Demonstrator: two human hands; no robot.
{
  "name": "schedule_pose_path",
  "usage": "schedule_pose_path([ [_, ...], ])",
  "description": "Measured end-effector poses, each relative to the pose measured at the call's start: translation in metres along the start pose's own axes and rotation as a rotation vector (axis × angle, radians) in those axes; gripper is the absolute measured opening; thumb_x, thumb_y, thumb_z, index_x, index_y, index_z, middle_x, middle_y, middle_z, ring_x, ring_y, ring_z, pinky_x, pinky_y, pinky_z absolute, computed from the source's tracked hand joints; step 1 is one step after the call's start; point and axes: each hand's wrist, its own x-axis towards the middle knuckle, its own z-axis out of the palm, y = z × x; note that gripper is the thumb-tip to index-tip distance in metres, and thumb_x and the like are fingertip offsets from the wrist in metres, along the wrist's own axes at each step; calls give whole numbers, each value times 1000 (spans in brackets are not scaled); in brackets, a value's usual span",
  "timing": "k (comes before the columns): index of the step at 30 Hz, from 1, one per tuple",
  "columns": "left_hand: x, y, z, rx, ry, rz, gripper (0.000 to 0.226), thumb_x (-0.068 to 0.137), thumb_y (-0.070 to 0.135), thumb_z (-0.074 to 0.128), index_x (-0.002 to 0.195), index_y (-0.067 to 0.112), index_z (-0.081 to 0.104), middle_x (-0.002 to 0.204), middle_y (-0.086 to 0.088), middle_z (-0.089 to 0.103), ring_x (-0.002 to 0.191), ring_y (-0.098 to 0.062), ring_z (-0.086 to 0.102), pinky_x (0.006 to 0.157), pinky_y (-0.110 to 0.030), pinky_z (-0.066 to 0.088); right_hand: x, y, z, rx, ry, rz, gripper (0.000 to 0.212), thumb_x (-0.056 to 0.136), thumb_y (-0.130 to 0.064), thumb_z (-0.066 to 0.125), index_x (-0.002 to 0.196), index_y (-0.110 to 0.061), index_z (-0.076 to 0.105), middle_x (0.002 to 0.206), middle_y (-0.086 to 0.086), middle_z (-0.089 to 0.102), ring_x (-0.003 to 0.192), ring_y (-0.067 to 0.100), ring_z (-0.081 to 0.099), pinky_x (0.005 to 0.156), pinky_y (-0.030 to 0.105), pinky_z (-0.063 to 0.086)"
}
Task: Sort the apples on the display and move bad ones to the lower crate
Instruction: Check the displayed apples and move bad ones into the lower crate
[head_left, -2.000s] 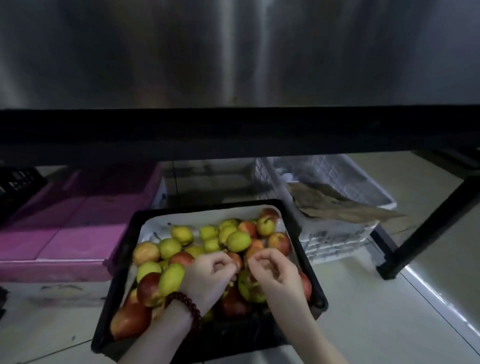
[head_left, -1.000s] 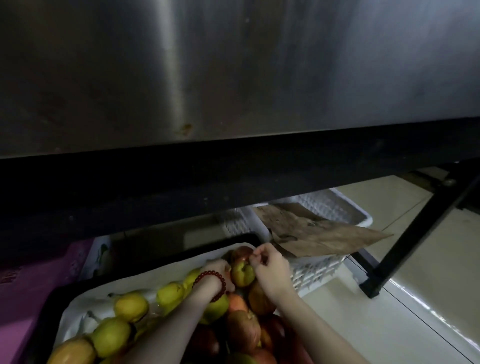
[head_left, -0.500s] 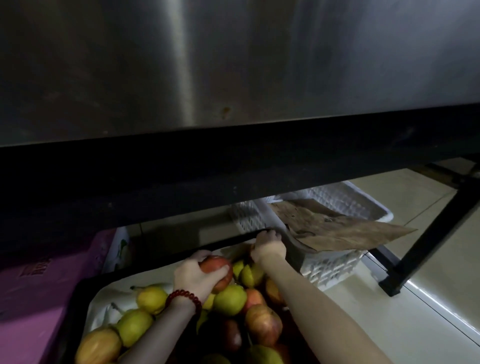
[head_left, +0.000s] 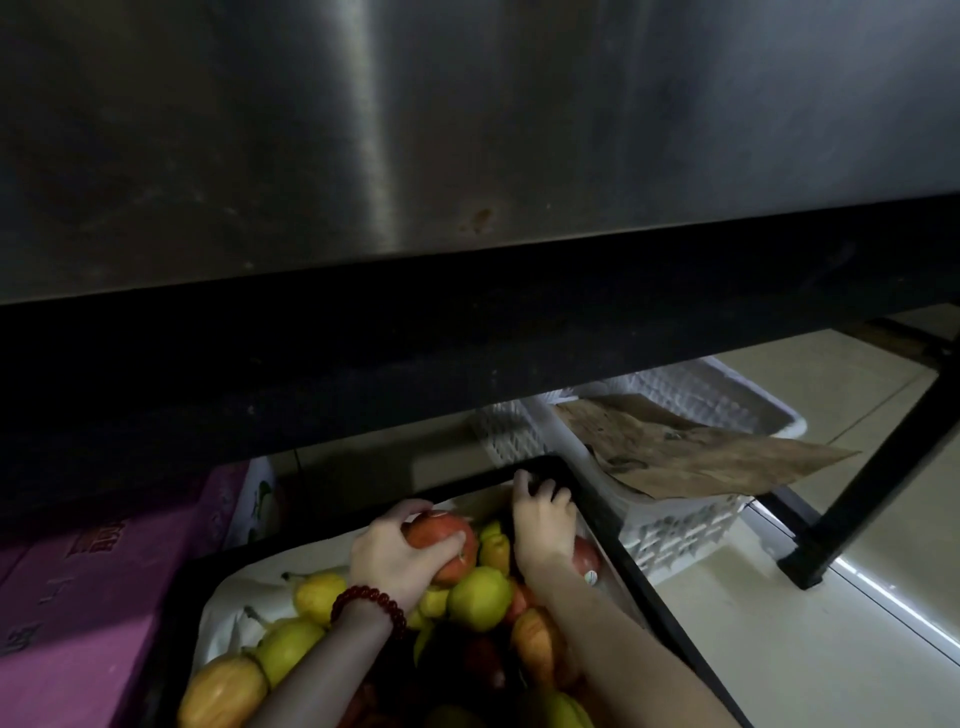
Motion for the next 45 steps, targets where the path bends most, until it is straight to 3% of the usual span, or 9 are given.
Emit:
schedule_pose_path([
  [3, -2, -3, -1, -7, -4, -13, 44, 66, 47, 79, 105, 36, 63, 106, 4, 66, 100, -19, 61, 89, -31, 52, -4, 18, 0, 45, 14, -137, 74, 84, -12, 58, 148, -18, 21, 142, 21, 42, 123, 39, 44, 99, 49, 41],
  [7, -6, -2, -2, -19, -3, -36, 45, 68, 46, 79, 108, 33, 65, 108, 5, 67, 101, -18, 61, 89, -30, 51, -28, 26, -17, 470, 92, -217, 85, 74, -37, 63, 149, -33, 24, 131, 9, 40, 114, 28, 49, 98, 40, 44],
  [11, -15, 9, -3, -48, 10, -91, 53, 68, 48, 77, 116, 34, 61, 110, 0, 65, 104, -23, 61, 89, -31, 51, -43, 28, -33, 888, -47, -143, 67, 59, -48, 66, 120, -23, 54, 105, 2, 44, 100, 21, 49, 86, 28, 45],
  [14, -24, 22, -6, -141, -5, -143, 51, 71, 49, 73, 119, 39, 58, 116, -3, 62, 104, -25, 60, 91, -39, 53, -57, 28, -55, 1432, -367, 53, 30, 84, -18, 67, 109, -18, 52, 100, 4, 56, 94, 21, 57, 77, 32, 53],
  [17, -47, 44, -15, -486, -20, -297, 26, 76, 38, 72, 102, 35, 68, 117, -3, 58, 93, -19, 59, 74, -44, 60, -74, 34, -80, 1758, -520, 177, 17, 93, -21, 58, 108, -17, 52, 103, 9, 58, 92, 21, 60, 72, 40, 56],
  [25, -138, 106, -64, -1091, -22, -429, 9, 86, 30, 64, 89, 24, 58, 105, -10, 53, 94, -29, 56, 73, -41, 55, -141, 54, -166, 1857, -373, -132, 23, 84, -14, 64, 103, -26, 68, 97, 10, 64, 66, 14, 67, 54, 29, 53],
  [32, -208, 138, -110, -976, 33, -94, 15, 81, 25, 70, 96, 30, 71, 116, -8, 62, 96, -26, 67, 62, -31, 56, -214, 68, -257, 1578, -233, -511, 40, 73, -35, 71, 113, -34, 66, 104, 1, 68, 92, 25, 69, 74, 35, 54],
  [41, -204, 270, -226, -885, -67, 149, 22, 76, 28, 72, 96, 37, 70, 105, -1, 68, 91, -20, 70, 68, -29, 55, -196, 53, -431, 1526, -61, -585, 79, 47, -67, 78, 117, -34, 64, 105, -1, 69, 96, 25, 67, 82, 40, 55],
  [45, -185, 327, -269, -931, -145, 25, 17, 76, 27, 74, 92, 33, 72, 115, -2, 62, 98, -25, 67, 72, -37, 59, -173, 38, -500, 1612, -86, -520, 49, 63, -50, 81, 110, -43, 66, 108, -13, 67, 96, 14, 69, 63, 22, 55],
])
